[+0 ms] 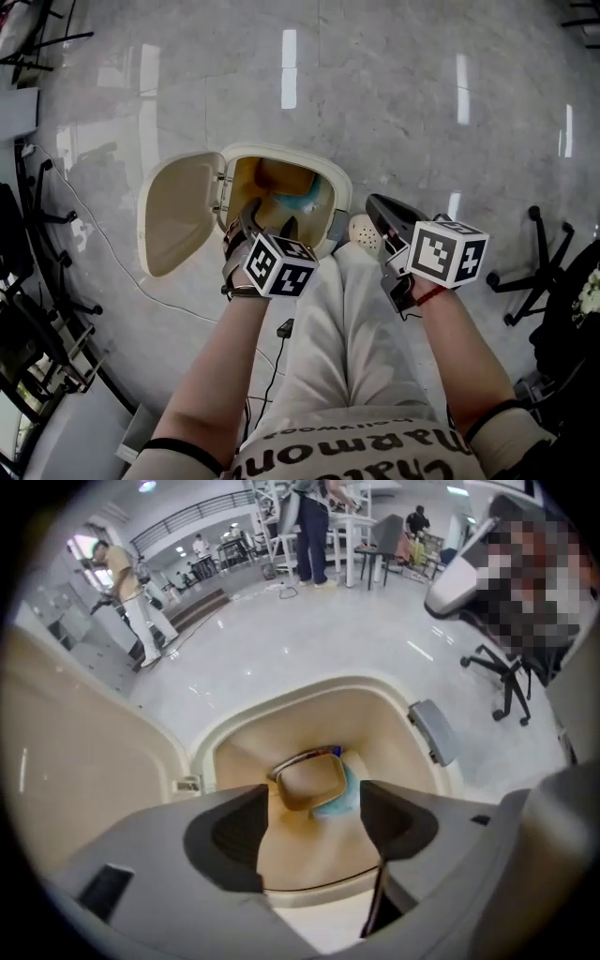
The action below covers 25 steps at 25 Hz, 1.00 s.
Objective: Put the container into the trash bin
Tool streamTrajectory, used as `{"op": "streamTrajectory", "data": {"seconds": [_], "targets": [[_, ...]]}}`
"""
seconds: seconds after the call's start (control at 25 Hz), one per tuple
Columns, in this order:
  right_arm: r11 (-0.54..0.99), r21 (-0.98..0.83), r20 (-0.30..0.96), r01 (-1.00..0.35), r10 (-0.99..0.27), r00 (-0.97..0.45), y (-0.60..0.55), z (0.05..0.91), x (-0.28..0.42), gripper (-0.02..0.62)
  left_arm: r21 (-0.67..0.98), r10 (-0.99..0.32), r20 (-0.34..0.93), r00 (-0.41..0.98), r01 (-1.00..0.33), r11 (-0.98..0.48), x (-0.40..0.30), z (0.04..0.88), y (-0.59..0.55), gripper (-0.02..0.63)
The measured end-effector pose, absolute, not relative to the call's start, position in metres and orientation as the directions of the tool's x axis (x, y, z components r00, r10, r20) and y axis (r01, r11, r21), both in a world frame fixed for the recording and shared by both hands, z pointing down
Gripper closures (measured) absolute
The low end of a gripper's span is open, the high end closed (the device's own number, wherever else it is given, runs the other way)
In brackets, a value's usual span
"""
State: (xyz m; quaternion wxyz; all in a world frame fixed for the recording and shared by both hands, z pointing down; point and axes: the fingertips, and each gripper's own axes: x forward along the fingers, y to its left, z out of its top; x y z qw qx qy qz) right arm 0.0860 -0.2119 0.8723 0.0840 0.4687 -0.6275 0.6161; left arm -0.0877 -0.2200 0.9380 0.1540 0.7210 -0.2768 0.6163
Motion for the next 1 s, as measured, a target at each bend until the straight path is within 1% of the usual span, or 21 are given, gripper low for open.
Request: {"op": "streamTrajectory", "data": {"seconds": [0.08, 0.12, 0.2, 0.24, 0.4, 0.48, 0.56, 0.64, 0.72, 0.76, 0.8, 0.92, 1.0], "targets": [[-0.171, -0.700, 0.671, -0.693, -0.487, -0.559, -0.216, 0.851, 0.081, 0.592, -0.092, -0.256, 0.955, 0.152, -0.666, -0.741, -0.084, 0.911, -0.223, 0.272], [-0.153, -0.703, 0.665, -0.695, -0.489, -0.565, -0.219, 0.839, 0.079, 0.592, -0.080, -0.286, 0.941, 0.183, -0.700, -0.710, -0.083, 0.895, -0.226, 0.287], [-0.111, -0.707, 0.650, -0.698, -0.491, -0.580, -0.225, 0.813, 0.073, 0.592, -0.060, -0.347, 0.911, 0.221, -0.762, -0.644, -0.083, 0.862, -0.233, 0.388], [-0.087, -0.711, 0.640, -0.698, -0.492, -0.590, -0.227, 0.800, 0.070, 0.592, -0.054, -0.372, 0.900, 0.226, -0.790, -0.610, -0.085, 0.846, -0.236, 0.419], [0.007, -0.727, 0.598, -0.686, -0.485, -0.639, -0.234, 0.744, 0.060, 0.592, -0.035, -0.447, 0.867, 0.221, -0.867, -0.497, -0.093, 0.789, -0.242, 0.431], [0.058, -0.721, 0.587, -0.691, -0.480, -0.652, -0.240, 0.715, 0.058, 0.592, 0.000, -0.485, 0.834, 0.263, -0.879, -0.476, -0.087, 0.756, -0.247, 0.430], [0.125, -0.702, 0.576, -0.701, -0.480, -0.662, -0.249, 0.683, 0.058, 0.592, 0.113, -0.532, 0.751, 0.391, -0.870, -0.480, -0.067, 0.713, -0.256, 0.428], [0.192, -0.680, 0.565, -0.708, -0.477, -0.673, -0.256, 0.651, 0.058, 0.592, 0.259, -0.568, 0.627, 0.533, -0.830, -0.493, -0.046, 0.663, -0.261, 0.428], [0.260, -0.666, 0.552, -0.700, -0.459, -0.696, -0.255, 0.622, 0.055, 0.592, 0.342, -0.584, 0.526, 0.619, -0.782, -0.521, -0.032, 0.616, -0.257, 0.429], [0.297, -0.660, 0.544, -0.690, -0.444, -0.712, -0.251, 0.608, 0.053, 0.592, 0.355, -0.578, 0.493, 0.650, -0.757, -0.549, -0.025, 0.595, -0.252, 0.464], [0.333, -0.654, 0.538, -0.679, -0.427, -0.727, -0.245, 0.595, 0.051, 0.592, 0.352, -0.567, 0.469, 0.677, -0.732, -0.583, -0.019, 0.576, -0.245, 0.480], [0.437, -0.606, 0.538, -0.665, -0.390, -0.747, -0.226, 0.562, 0.045, 0.592, 0.304, -0.545, 0.429, 0.720, -0.683, -0.664, -0.008, 0.526, -0.223, 0.480], [0.495, -0.561, 0.532, -0.664, -0.399, -0.747, -0.230, 0.542, 0.042, 0.592, 0.270, -0.557, 0.405, 0.726, -0.676, -0.685, -0.010, 0.498, -0.222, 0.480]]}}
